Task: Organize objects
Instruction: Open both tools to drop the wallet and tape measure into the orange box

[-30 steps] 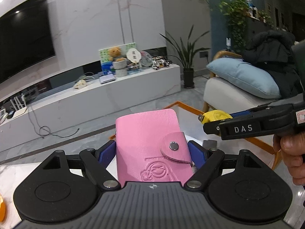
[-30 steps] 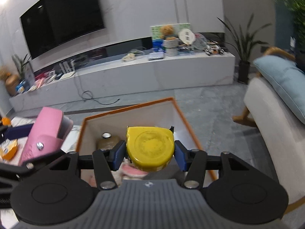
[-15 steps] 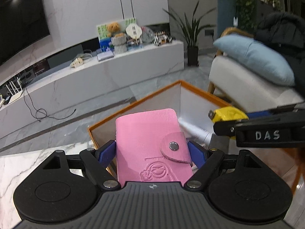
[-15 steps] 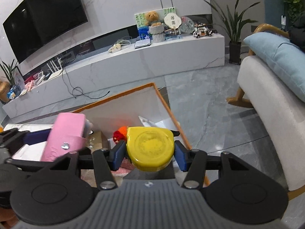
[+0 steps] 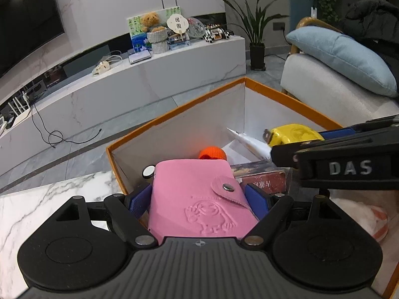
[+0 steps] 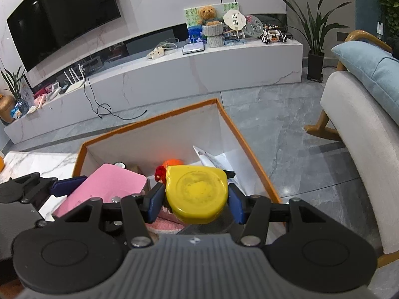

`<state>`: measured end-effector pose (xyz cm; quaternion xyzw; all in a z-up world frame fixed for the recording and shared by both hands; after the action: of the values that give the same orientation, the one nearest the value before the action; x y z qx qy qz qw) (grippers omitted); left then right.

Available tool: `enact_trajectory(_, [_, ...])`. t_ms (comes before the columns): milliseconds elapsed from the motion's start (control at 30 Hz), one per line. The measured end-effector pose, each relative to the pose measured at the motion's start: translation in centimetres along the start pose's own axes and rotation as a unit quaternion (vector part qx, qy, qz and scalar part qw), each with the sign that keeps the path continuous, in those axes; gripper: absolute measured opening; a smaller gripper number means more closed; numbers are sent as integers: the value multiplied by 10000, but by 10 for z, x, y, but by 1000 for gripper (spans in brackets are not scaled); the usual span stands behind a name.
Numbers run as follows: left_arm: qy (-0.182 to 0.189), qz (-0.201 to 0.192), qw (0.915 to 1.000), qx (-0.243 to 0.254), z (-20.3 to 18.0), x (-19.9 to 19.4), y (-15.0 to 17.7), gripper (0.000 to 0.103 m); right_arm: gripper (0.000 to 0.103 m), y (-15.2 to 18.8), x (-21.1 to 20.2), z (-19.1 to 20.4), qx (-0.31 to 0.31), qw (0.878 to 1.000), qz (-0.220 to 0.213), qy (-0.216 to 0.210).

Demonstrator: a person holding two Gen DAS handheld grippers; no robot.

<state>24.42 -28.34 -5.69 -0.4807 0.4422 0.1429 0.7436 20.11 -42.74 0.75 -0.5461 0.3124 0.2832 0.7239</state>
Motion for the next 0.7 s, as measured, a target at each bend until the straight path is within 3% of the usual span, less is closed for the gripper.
enact_trajectory(533, [227, -52, 9996, -157, 2, -7, -1, 96, 62, -4, -11, 0, 115, 9996, -247, -56])
enact_trajectory(700, [433, -349, 9982, -233, 5, -17, -4, 97, 62, -3, -15, 0, 119, 9995, -283, -76])
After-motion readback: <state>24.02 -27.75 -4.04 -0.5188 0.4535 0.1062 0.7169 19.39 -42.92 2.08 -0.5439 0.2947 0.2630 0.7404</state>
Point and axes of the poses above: each gripper's, at about its wrist camera, not at the fingertips, and x roughly the way its jaws point, z to its left, y to its underside, the point moved 3 cm from there along x, roughly the way its jaws point, and after that the axes turned 7 degrees about z, right-handed, at the moved point
